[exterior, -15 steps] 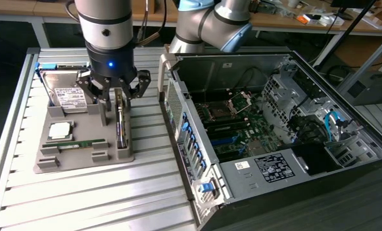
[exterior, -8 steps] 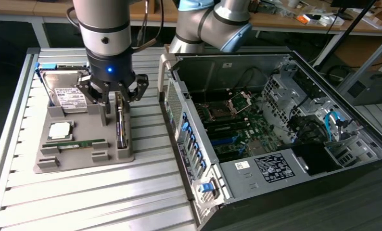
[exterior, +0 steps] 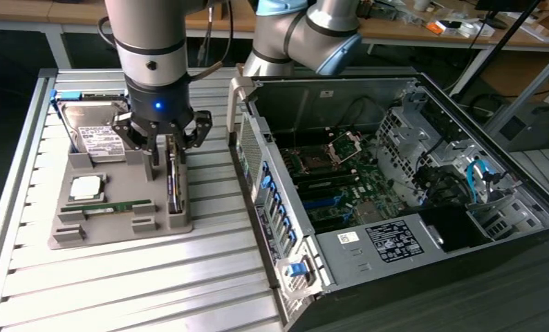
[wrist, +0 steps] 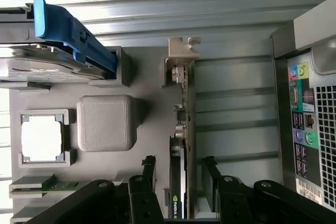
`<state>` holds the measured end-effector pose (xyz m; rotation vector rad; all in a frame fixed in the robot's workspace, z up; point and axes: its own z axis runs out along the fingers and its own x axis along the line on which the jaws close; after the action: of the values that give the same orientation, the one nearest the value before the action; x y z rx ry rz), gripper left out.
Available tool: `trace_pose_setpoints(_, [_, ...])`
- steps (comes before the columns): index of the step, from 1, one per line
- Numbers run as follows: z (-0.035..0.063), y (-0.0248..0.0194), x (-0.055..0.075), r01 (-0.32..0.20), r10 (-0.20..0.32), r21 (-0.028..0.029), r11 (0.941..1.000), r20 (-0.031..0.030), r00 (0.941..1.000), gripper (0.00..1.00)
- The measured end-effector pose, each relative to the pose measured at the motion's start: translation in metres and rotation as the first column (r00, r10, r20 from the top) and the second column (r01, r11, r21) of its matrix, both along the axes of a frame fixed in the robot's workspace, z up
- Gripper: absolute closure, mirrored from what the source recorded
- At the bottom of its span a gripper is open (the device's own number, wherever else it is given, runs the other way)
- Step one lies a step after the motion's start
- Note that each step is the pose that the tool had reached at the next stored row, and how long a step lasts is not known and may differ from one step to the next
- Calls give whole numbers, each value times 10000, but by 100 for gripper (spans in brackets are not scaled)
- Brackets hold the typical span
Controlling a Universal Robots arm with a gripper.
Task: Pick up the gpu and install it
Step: 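Pick up the gpu and move the gpu toward the slot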
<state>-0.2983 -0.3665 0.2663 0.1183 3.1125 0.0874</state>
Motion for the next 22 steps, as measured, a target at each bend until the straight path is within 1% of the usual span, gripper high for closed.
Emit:
trace_pose_setpoints(5, [-96,4,-8,0,0,1,10000,1,10000,52])
trace_pose_setpoints(6, [-110,8,-8,1,-1,1,10000,1,10000,52])
trace_pose_setpoints(7, [-129,22,-8,0,0,1,10000,0,10000,52])
trace_pose_setpoints(10, [-152,50,-8,0,0,1,10000,2,10000,52])
trace_pose_setpoints(13, [-172,54,-8,-2,2,0,10000,0,10000,52])
trace_pose_setpoints(18, [-173,54,-8,0,0,0,10000,0,10000,52])
trace_pose_setpoints(19, [-173,54,-8,-1,1,0,10000,0,10000,53])
trace_pose_setpoints(20, [-173,54,-8,0,0,1,10000,0,10000,60])
trace_pose_setpoints(21, [-173,54,-8,0,0,1,10000,1,10000,60])
trace_pose_setpoints(22, [-174,54,-8,0,0,0,10000,2,10000,66])
